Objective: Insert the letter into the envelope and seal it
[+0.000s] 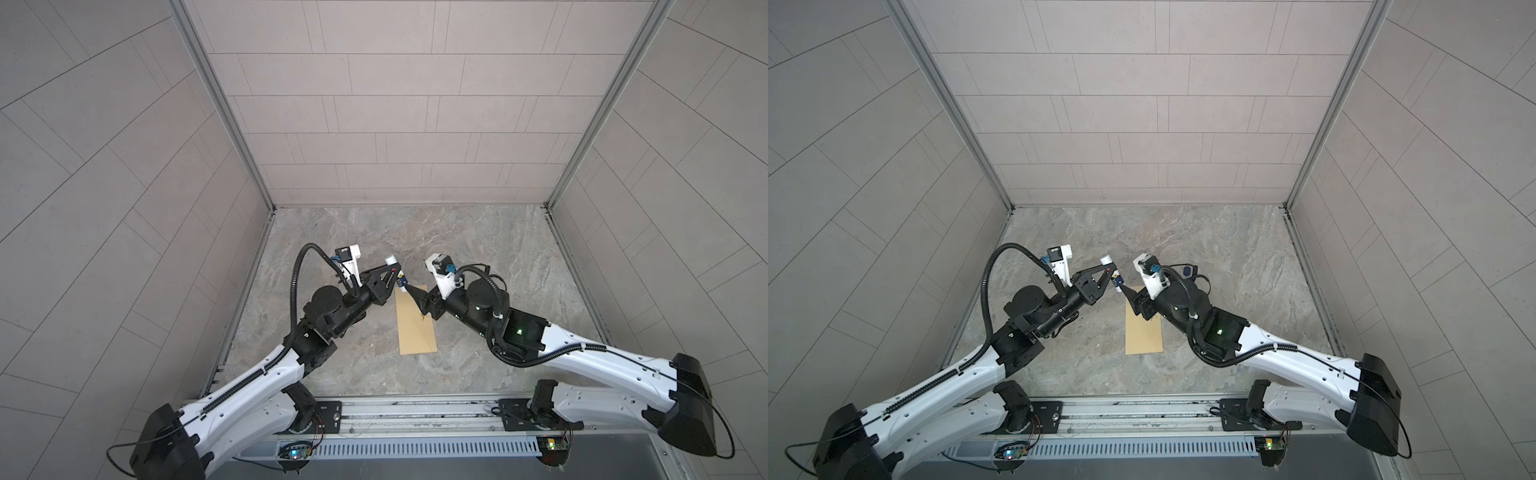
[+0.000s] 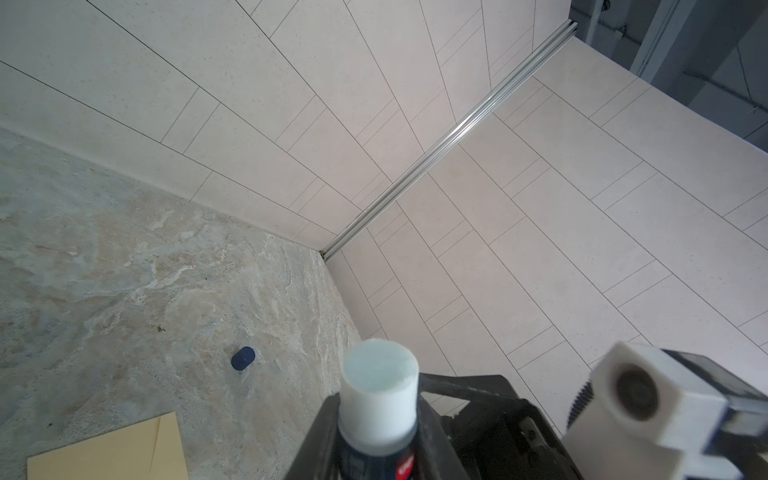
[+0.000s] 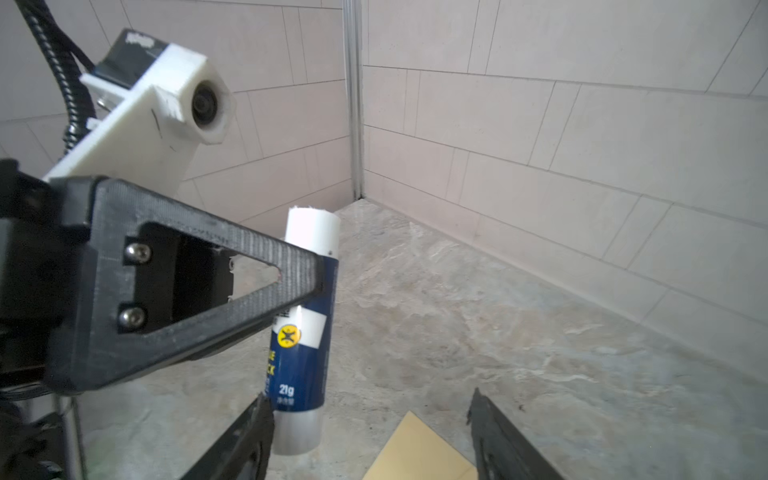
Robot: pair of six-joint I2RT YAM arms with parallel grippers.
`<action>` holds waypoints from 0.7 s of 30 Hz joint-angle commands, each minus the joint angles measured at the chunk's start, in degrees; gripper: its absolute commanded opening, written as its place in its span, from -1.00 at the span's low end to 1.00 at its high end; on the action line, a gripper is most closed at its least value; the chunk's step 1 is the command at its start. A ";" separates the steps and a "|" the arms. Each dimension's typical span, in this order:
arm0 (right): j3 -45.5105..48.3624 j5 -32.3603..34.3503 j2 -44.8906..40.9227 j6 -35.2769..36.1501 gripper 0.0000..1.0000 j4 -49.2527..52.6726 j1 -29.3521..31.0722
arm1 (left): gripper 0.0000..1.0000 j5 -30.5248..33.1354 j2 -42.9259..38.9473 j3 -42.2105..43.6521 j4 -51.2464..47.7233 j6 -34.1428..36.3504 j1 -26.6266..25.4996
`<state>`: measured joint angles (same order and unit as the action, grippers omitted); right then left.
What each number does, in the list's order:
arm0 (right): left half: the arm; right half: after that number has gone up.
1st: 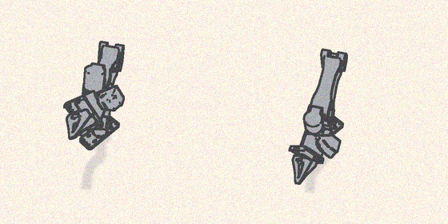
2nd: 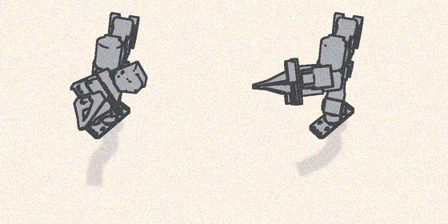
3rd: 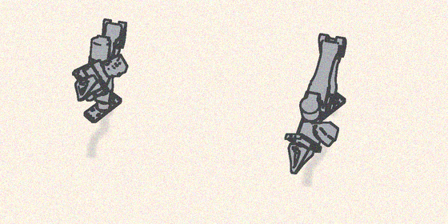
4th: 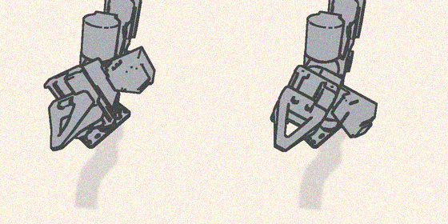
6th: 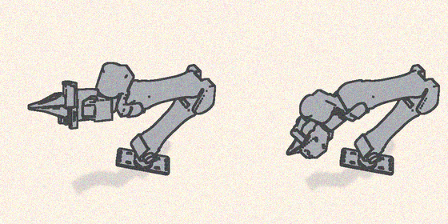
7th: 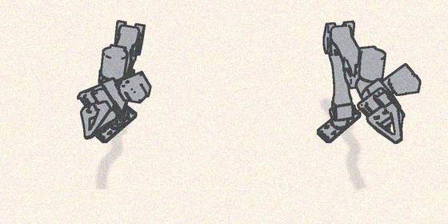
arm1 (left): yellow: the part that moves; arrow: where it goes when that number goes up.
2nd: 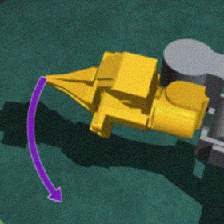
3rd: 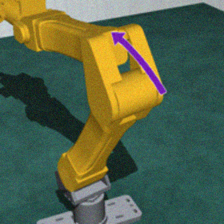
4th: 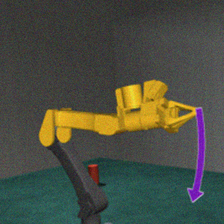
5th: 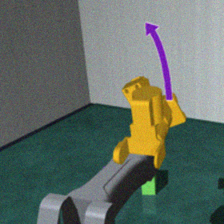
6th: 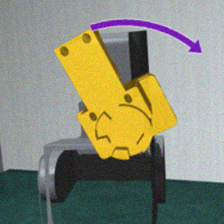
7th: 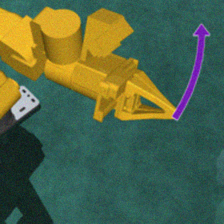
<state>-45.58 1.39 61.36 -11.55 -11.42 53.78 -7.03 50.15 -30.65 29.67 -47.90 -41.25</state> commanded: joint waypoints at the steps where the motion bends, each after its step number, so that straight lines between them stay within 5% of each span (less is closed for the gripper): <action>1: 1.15 -23.17 -0.56 -9.78 0.51 -2.64 -3.37 | -1.00 -2.05 -1.24 -0.98 2.24 1.32 0.35; 8: 1.28 -31.68 2.93 -14.88 0.31 -6.15 -6.67 | -1.00 -3.15 -0.62 -0.81 4.30 0.19 0.37; 21: 0.95 -29.65 5.35 -16.87 -0.20 -9.62 -6.76 | -1.00 -3.07 -0.31 0.00 5.05 -0.53 0.35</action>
<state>-44.53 -28.23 66.89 -27.49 -18.63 47.18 -9.28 49.89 -30.65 31.53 -48.27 -41.25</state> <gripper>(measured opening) 0.406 0.271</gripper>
